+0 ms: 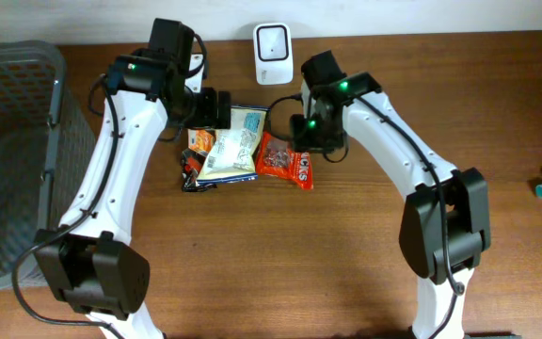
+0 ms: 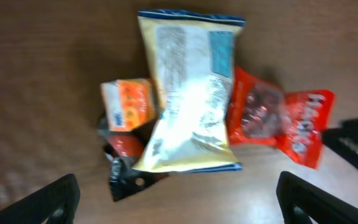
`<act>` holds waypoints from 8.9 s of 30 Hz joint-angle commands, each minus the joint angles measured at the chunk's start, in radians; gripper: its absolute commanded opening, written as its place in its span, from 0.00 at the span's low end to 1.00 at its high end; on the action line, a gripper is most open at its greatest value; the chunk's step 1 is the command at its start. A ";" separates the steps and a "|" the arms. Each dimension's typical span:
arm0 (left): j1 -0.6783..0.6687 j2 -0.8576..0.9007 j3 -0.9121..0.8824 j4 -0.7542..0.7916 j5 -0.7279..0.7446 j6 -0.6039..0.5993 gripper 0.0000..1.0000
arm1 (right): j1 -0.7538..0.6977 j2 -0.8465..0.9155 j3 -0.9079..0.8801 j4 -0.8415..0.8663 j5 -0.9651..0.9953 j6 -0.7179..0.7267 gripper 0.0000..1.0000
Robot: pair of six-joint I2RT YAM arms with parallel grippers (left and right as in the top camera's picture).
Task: Scan the item barcode
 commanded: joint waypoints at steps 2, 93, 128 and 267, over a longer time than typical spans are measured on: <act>-0.010 0.016 -0.001 0.006 0.119 0.013 0.57 | 0.034 -0.006 -0.010 0.041 -0.035 0.028 0.26; 0.087 0.690 0.930 -0.475 0.079 -0.040 0.99 | 0.039 0.106 -0.130 0.233 0.202 -1.539 0.67; 0.087 0.690 0.930 -0.475 0.079 -0.040 0.99 | -0.013 0.050 0.086 -0.112 0.175 0.261 0.98; 0.087 0.690 0.930 -0.475 0.079 -0.040 0.99 | -0.212 0.075 -0.266 0.193 0.050 -0.032 0.04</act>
